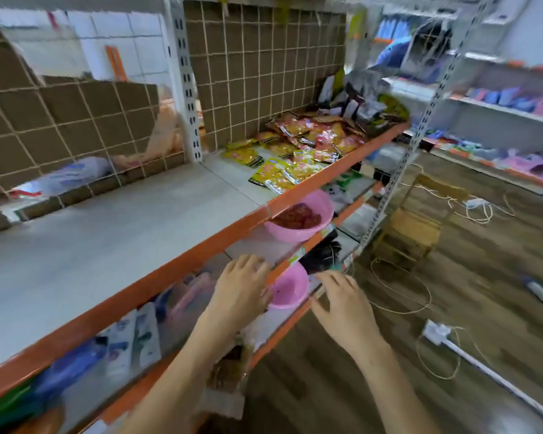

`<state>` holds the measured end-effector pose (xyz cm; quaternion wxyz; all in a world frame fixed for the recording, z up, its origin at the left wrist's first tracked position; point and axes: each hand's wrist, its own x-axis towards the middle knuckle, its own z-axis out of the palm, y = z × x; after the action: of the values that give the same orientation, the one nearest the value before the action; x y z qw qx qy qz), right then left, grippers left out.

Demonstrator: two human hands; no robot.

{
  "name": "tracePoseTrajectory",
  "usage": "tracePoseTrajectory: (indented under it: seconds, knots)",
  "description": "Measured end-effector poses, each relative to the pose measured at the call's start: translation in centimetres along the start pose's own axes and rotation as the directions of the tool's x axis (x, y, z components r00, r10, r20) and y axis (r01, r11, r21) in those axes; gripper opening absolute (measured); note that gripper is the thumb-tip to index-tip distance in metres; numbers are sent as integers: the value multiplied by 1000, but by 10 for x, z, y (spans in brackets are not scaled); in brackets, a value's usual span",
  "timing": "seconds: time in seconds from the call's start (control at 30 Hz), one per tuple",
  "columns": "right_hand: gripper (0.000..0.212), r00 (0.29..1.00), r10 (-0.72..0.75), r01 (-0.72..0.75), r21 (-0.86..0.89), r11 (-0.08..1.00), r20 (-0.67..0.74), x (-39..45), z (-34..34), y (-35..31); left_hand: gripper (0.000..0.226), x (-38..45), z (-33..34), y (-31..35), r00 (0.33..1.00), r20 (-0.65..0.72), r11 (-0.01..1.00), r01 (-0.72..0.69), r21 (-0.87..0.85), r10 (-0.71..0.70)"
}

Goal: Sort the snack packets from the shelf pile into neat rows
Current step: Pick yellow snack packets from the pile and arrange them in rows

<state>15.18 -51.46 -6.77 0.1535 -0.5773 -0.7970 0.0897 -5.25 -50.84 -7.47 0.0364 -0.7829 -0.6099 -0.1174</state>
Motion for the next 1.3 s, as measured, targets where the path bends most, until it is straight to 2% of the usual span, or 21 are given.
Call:
tracePoseTrajectory:
  seconds: [0.07,0.17,0.33,0.47,0.6,0.67,0.77,0.83,0.93,1.07,1.13,1.2,1.3]
  knots:
    - [39,999,34,-33,17,999,-9,2,-2,17,42,20,5,12,999,10,999,-44,-8,44]
    - [42,997,76,-76,57,996,-13,11,-4,40,41,56,14,20,994,-26,993,-107,-49,106]
    - [43,992,126,-124,75,989,-30,55,-6,78,33,126,23,27,995,-87,990,-65,-123,55]
    - [41,993,102,-95,121,988,-55,126,-15,102,44,189,32,11,991,-136,982,-26,-187,1]
    - [37,999,24,-19,152,988,-28,212,-21,109,43,244,33,-24,977,-183,973,69,-219,-110]
    - [35,999,-39,41,173,984,-15,256,-20,106,42,268,31,-48,958,-189,956,166,-241,-214]
    - [34,991,-134,132,203,970,-3,311,-14,99,43,294,32,-86,927,-100,908,327,-263,-363]
    - [34,982,-183,169,244,955,36,345,-7,93,45,303,32,-105,874,-80,859,448,-246,-479]
    - [30,960,-265,214,366,906,95,397,6,78,44,314,31,-132,735,-2,709,654,-263,-678]
    - [27,905,-348,216,440,871,244,461,26,49,36,332,30,-160,571,126,539,814,-218,-811]
    - [24,884,-393,281,382,880,253,487,42,36,37,342,29,-166,499,185,464,862,-206,-846]
    - [21,879,-412,358,240,902,238,507,56,25,35,354,29,-167,433,206,394,896,-206,-877]
    - [38,869,-413,410,71,909,273,525,66,15,29,366,30,-164,362,186,324,923,-205,-913]
